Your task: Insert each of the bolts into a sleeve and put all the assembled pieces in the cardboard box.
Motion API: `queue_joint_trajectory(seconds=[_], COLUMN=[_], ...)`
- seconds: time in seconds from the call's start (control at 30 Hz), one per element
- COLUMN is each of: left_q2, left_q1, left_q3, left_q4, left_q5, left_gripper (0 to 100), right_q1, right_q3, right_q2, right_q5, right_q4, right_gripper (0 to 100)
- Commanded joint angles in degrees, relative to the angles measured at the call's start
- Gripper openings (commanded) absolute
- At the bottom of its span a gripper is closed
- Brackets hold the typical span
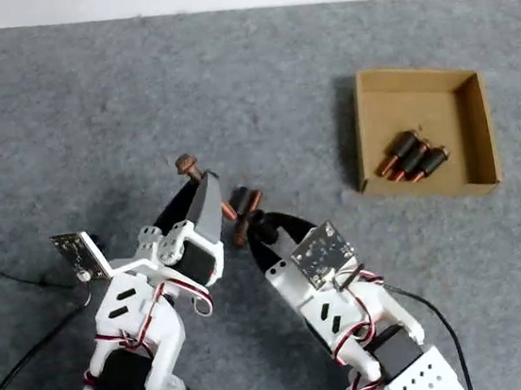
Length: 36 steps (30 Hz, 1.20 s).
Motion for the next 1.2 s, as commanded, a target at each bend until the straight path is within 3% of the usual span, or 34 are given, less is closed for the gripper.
queue_joint_trajectory(seconds=[0.0, 0.27, 0.83, 1.17], left_q2=[-1.2, -1.2, -1.2, -1.2], left_q1=[1.1, 1.1, 7.4, 10.3], left_q3=[-0.1, -0.1, 0.0, 2.8], left_q4=[-1.7, -1.7, -1.5, -1.5], left_q5=[0.2, 0.5, 0.4, 0.2], left_gripper=[1, 1, 1, 1], right_q1=[-0.7, -1.7, -4.1, 0.5], right_q3=[0.7, -7.3, -4.7, -4.7], right_q2=[-1.4, -1.4, -1.4, -1.4], right_q5=[-0.5, -0.4, 3.4, 3.2], right_q4=[-1.3, 2.5, 2.4, 2.4], right_gripper=[0.4, 0.4, 0.4, 0.4])
